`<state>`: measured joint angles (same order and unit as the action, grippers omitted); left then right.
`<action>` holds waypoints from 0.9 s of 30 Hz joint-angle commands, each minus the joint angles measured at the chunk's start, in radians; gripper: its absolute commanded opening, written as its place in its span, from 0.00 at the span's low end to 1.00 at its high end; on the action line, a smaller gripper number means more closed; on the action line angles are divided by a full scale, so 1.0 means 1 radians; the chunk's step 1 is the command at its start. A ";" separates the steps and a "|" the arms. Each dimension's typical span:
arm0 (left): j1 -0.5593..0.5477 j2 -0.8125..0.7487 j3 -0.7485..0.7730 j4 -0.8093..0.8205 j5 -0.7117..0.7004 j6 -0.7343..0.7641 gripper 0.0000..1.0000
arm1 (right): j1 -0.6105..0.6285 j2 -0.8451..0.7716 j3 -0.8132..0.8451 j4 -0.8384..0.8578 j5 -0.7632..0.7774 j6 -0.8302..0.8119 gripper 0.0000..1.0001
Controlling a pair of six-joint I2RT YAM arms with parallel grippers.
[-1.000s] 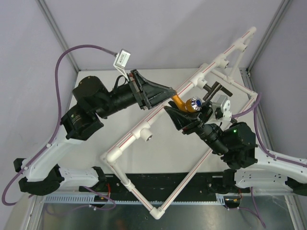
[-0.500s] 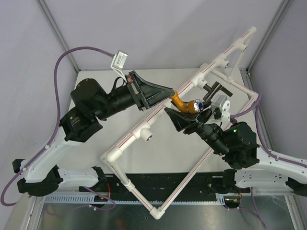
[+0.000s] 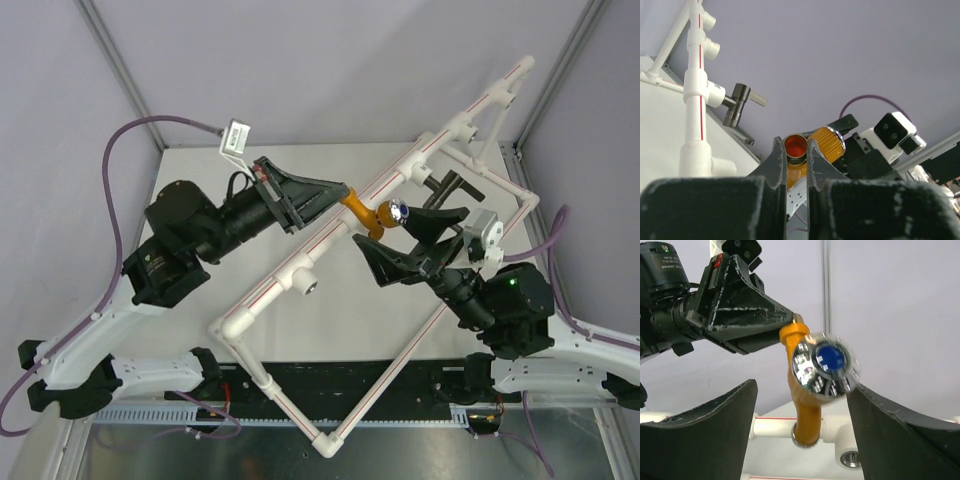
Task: Install the water faucets
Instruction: Adjust the water faucet.
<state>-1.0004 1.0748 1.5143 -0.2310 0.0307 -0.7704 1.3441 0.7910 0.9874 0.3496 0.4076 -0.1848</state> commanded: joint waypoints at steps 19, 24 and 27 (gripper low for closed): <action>0.011 -0.052 -0.070 0.226 -0.006 -0.109 0.00 | 0.027 0.049 -0.101 0.475 -0.079 -0.235 0.61; 0.011 -0.048 -0.075 0.225 0.010 -0.119 0.00 | 0.026 0.045 -0.101 0.483 -0.078 -0.253 0.57; 0.011 -0.045 -0.074 0.225 0.020 -0.123 0.00 | 0.026 0.047 -0.100 0.482 -0.078 -0.259 0.54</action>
<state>-0.9943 1.0328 1.4380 -0.0608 0.0319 -0.8711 1.3659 0.8459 0.8803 0.7696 0.3416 -0.4126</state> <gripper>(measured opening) 0.112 0.559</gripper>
